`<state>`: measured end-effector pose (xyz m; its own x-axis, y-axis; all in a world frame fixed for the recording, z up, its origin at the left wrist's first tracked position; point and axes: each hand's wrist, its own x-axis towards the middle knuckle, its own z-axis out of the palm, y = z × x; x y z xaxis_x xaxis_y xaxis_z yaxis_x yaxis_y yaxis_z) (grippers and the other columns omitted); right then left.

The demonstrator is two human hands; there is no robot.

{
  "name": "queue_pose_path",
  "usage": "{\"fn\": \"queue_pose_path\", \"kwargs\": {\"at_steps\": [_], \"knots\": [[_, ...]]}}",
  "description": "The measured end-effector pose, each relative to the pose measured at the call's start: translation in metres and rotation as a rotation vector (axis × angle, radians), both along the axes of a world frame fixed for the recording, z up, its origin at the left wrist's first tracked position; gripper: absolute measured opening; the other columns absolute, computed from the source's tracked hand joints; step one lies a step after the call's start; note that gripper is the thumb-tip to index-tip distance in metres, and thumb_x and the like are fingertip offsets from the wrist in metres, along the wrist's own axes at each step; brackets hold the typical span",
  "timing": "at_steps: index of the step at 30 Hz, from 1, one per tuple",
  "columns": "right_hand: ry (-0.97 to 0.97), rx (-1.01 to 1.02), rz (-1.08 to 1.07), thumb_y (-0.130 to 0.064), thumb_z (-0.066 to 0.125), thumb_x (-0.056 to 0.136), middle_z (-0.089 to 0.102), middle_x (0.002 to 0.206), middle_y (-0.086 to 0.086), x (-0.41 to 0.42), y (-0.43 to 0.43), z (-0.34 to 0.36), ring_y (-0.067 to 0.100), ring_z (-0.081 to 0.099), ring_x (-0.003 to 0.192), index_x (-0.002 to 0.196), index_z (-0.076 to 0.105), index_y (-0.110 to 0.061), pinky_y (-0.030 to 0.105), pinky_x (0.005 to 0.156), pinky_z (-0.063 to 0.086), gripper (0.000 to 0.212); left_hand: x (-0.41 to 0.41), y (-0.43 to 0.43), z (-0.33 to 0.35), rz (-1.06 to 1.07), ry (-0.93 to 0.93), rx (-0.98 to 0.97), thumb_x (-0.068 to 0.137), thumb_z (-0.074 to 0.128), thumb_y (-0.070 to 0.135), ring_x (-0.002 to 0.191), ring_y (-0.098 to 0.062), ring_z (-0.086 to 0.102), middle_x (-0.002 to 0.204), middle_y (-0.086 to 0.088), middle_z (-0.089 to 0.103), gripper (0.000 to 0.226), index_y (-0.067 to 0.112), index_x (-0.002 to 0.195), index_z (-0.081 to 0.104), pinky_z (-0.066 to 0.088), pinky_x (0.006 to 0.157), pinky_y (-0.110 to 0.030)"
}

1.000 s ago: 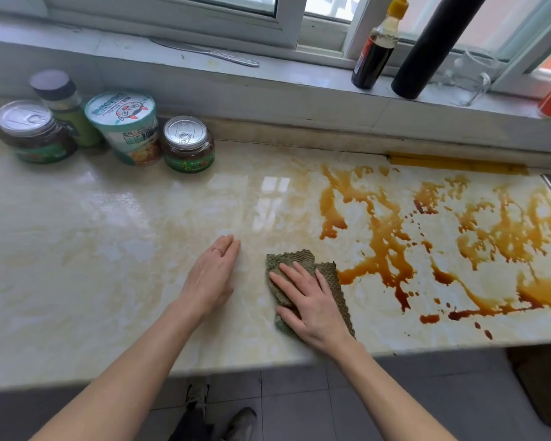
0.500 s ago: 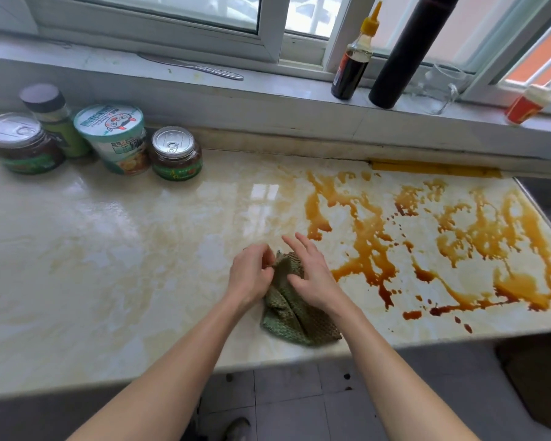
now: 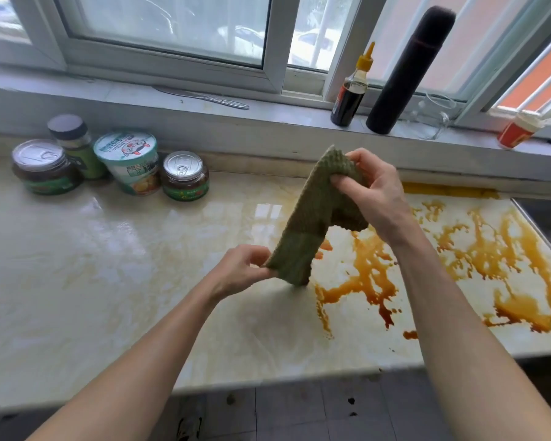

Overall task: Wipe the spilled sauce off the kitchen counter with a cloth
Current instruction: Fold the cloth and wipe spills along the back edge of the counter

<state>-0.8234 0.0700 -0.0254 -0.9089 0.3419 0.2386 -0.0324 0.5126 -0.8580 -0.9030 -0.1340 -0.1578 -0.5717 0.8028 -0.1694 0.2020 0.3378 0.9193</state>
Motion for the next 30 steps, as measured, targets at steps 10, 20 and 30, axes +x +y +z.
{"fn": "queue_pose_path", "kwargs": {"at_steps": [10, 20, 30], "knots": [[-0.004, 0.244, -0.266, -0.023, 0.072, 0.086, 0.064, 0.084, 0.002, -0.031, 0.002, -0.028, 0.015, 0.062, 0.078, 0.099, 0.064, -0.016, 0.033, 0.068, 0.055, 0.016, -0.02, 0.007, 0.022, 0.328, -0.637, 0.145, 0.095, 0.041, 0.018, 0.068, -0.019, 0.064, 0.081, -0.007, 0.067, 0.022, 0.009, 0.099, 0.06, 0.048, 0.054, -0.025], [-0.279, -0.224, -0.214, -0.028, 0.065, 0.092, 0.068, 0.097, -0.003, 0.011, -0.022, -0.083, 0.013, 0.064, 0.092, 0.102, 0.071, -0.02, 0.02, 0.071, 0.053, 0.014, -0.022, 0.019, 0.023, 0.393, -0.472, 0.143, 0.088, 0.051, -0.003, 0.087, -0.025, 0.065, 0.102, -0.013, 0.066, 0.029, 0.014, 0.111, 0.056, 0.053, 0.072, -0.036], [-0.293, 0.04, -0.618, -0.036, 0.047, 0.1, 0.061, 0.105, -0.003, 0.013, 0.001, -0.118, 0.012, 0.051, 0.101, 0.104, 0.068, -0.02, 0.028, 0.081, 0.039, 0.026, 0.021, 0.013, 0.031, 0.194, -0.641, -0.033, 0.092, 0.05, 0.009, 0.092, -0.026, 0.069, 0.107, -0.012, 0.066, 0.02, 0.009, 0.113, 0.054, 0.058, 0.071, -0.042]]}}
